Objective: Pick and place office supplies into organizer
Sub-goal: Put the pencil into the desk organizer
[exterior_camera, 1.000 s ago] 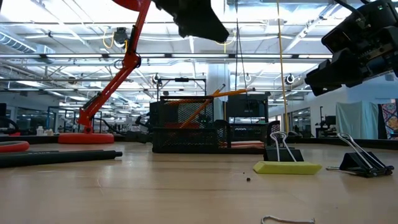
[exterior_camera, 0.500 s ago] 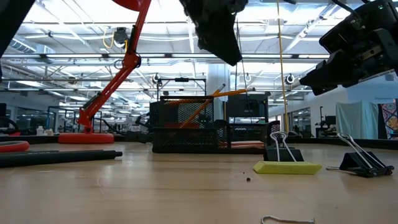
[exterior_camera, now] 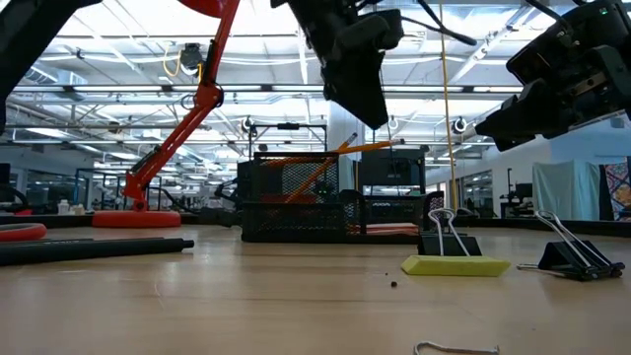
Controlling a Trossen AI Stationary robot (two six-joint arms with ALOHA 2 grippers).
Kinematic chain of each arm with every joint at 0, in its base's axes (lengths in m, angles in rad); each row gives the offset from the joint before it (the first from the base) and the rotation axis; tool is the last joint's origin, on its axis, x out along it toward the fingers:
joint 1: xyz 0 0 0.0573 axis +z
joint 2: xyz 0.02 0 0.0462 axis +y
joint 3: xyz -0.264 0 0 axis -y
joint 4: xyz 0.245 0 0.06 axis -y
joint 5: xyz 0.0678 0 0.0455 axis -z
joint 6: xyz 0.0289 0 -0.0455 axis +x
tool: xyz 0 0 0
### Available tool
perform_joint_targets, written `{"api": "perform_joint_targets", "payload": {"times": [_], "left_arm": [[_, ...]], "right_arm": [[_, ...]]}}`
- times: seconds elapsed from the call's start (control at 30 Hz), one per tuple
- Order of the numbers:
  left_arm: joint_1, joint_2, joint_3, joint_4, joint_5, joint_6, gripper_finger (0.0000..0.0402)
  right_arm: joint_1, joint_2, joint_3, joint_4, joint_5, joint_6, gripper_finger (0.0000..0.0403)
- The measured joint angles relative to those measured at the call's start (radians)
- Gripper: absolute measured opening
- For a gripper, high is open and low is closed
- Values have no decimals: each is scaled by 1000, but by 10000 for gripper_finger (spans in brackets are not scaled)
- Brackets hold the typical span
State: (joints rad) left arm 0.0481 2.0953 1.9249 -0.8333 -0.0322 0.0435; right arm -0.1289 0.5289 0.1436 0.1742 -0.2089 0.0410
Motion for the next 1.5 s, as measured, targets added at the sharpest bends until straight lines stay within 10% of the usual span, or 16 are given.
{"api": "perform_joint_targets", "payload": {"times": [0.67,1.07,1.5], "left_arm": [[40,58,-8,-3,8,33,176],[42,58,-8,34,6,56,17],[43,7,-4,99,16,-4,15]], "right_arm": [[0,8,0,-11,-1,0,4],[0,8,0,-11,-2,1,4],[0,8,0,-15,-5,2,4]]}}
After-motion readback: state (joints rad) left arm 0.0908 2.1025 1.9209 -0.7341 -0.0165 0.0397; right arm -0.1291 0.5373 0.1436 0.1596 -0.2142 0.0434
